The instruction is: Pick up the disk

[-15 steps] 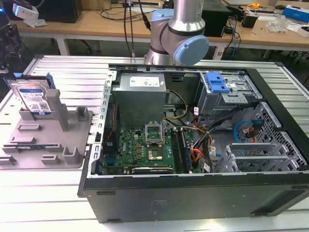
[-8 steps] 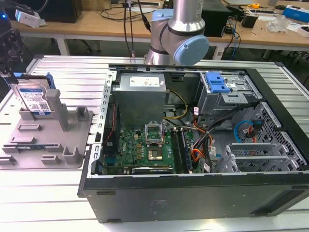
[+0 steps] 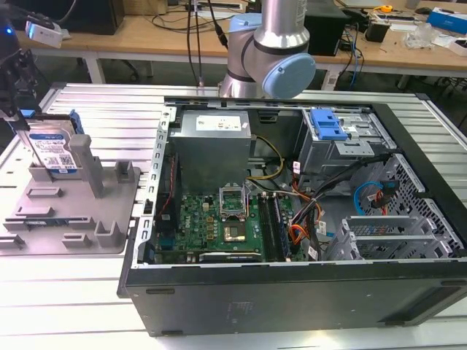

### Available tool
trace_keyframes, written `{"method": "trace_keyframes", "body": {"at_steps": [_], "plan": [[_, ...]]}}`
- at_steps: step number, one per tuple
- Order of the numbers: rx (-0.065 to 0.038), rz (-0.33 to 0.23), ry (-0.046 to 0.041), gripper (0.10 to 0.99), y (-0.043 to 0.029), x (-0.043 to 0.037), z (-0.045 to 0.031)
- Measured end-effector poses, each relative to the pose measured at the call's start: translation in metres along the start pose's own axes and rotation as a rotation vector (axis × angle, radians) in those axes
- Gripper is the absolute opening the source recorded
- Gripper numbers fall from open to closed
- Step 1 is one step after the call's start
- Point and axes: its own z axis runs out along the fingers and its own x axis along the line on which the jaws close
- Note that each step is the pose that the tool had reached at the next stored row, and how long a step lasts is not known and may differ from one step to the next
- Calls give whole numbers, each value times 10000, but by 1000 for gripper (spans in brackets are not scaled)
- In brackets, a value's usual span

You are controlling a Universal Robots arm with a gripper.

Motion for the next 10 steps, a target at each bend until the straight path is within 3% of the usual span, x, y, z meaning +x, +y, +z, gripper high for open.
{"method": "trace_keyframes", "body": {"at_steps": [10], "plan": [[0,0,0,541,1,1,127]]}}
